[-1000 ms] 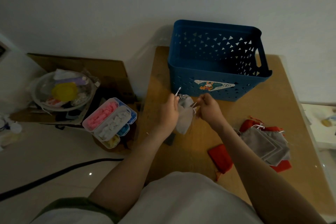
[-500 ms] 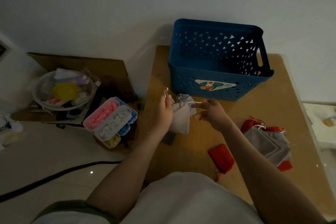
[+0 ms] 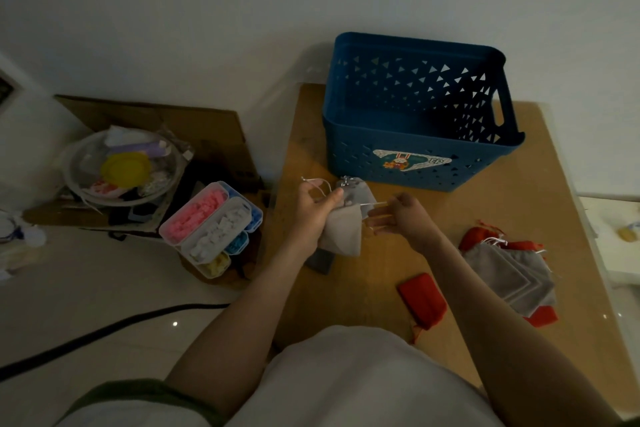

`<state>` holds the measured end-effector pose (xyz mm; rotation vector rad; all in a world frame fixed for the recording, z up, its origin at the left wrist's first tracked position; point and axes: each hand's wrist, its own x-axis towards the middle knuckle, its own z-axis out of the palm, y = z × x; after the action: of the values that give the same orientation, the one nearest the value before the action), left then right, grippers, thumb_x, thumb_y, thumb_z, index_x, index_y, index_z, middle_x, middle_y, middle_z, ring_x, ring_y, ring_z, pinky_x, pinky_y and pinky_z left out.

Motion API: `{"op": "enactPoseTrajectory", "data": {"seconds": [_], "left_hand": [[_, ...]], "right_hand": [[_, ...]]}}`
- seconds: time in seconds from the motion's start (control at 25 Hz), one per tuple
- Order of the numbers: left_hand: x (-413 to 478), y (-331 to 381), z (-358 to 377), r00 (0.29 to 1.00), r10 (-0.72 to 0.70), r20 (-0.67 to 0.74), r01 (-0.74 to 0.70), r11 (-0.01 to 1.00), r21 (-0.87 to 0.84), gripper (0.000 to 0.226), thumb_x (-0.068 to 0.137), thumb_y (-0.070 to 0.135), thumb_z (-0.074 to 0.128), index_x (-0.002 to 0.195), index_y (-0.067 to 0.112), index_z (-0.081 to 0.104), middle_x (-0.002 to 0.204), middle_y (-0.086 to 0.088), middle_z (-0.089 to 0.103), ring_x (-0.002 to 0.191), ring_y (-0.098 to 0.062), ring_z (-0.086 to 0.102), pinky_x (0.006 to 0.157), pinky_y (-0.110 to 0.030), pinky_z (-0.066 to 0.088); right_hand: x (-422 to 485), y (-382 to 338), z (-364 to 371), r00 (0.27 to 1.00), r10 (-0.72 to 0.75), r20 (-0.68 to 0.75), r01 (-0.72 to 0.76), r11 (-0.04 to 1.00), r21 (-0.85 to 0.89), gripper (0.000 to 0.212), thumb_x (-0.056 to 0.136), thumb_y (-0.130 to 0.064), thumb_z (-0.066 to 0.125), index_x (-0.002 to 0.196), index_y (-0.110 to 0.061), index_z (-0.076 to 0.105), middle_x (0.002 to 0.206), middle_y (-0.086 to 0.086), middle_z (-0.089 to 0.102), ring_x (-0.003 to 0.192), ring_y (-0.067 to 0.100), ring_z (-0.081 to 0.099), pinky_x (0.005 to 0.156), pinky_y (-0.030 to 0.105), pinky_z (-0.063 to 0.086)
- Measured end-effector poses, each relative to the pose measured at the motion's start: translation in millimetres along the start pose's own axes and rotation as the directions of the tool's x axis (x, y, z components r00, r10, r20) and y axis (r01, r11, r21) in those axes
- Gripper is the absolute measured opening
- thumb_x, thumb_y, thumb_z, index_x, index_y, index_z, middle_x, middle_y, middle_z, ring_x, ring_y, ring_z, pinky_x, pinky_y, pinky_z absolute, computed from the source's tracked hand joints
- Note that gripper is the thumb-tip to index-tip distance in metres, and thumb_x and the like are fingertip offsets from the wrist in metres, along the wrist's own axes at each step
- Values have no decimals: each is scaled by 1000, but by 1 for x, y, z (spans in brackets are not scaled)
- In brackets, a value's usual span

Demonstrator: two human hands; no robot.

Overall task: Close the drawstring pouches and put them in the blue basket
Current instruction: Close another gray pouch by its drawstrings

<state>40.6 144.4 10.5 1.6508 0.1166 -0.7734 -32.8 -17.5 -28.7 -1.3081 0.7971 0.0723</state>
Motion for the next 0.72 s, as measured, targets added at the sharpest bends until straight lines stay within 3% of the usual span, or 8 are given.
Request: {"op": "enactPoseTrajectory", "data": {"seconds": [0.08, 0.24, 0.36, 0.44, 0.6, 0.72], "left_hand": [[1, 0, 0, 1000, 1, -17, -2, 999, -34, 47, 90, 35, 61, 131, 22, 43, 118, -2, 53, 87, -11, 56, 59, -24, 43], [2, 1, -3, 998, -35, -46, 29, 990, -136, 37, 92, 32, 59, 126, 19, 49, 114, -3, 55, 88, -14, 57, 64, -28, 47], [0, 1, -11, 1000, -20, -2, 19, 983, -185, 21, 94, 31, 55, 109, 17, 58, 101, -4, 61, 85, -17, 61, 67, -30, 51], [-2, 4, -12, 999, -33, 16, 35, 984, -172, 15, 96, 31, 51, 97, 20, 61, 94, -2, 63, 83, -16, 61, 69, -31, 52], [0, 8, -8, 999, -38, 38, 44, 984, -171, 20, 98, 34, 47, 93, 19, 60, 90, -1, 63, 82, -16, 61, 69, -31, 52], [5, 7, -4, 999, 38, 36, -31, 983, -179, 24, 99, 32, 44, 88, 16, 57, 85, -1, 62, 79, -14, 61, 65, -26, 51]], "right_hand": [[0, 0, 0, 999, 4, -34, -6, 999, -54, 19, 104, -13, 32, 122, -8, 33, 99, 19, 64, 68, 28, 68, 52, 34, 57], [7, -3, -6, 986, -23, -165, 24, 1000, 4, 20, 104, -10, 28, 123, -8, 34, 97, 16, 64, 63, 25, 66, 47, 31, 56], [10, 1, -16, 981, -25, -193, 23, 1000, -8, 18, 105, -12, 29, 119, -7, 37, 102, 22, 64, 68, 26, 66, 50, 31, 57], [7, 2, -15, 989, -10, -151, 4, 999, -40, 20, 104, -17, 35, 119, -5, 39, 104, 24, 63, 72, 26, 66, 58, 33, 56], [-1, -2, -6, 995, 85, -42, -92, 975, -205, 50, 97, -42, 46, 125, -1, 40, 94, 16, 63, 72, 24, 62, 64, 34, 53], [-8, -12, 3, 908, 313, 279, -226, 926, -302, 74, 96, -61, 22, 106, 3, 59, 91, 19, 66, 79, 28, 64, 72, 36, 52]]}}
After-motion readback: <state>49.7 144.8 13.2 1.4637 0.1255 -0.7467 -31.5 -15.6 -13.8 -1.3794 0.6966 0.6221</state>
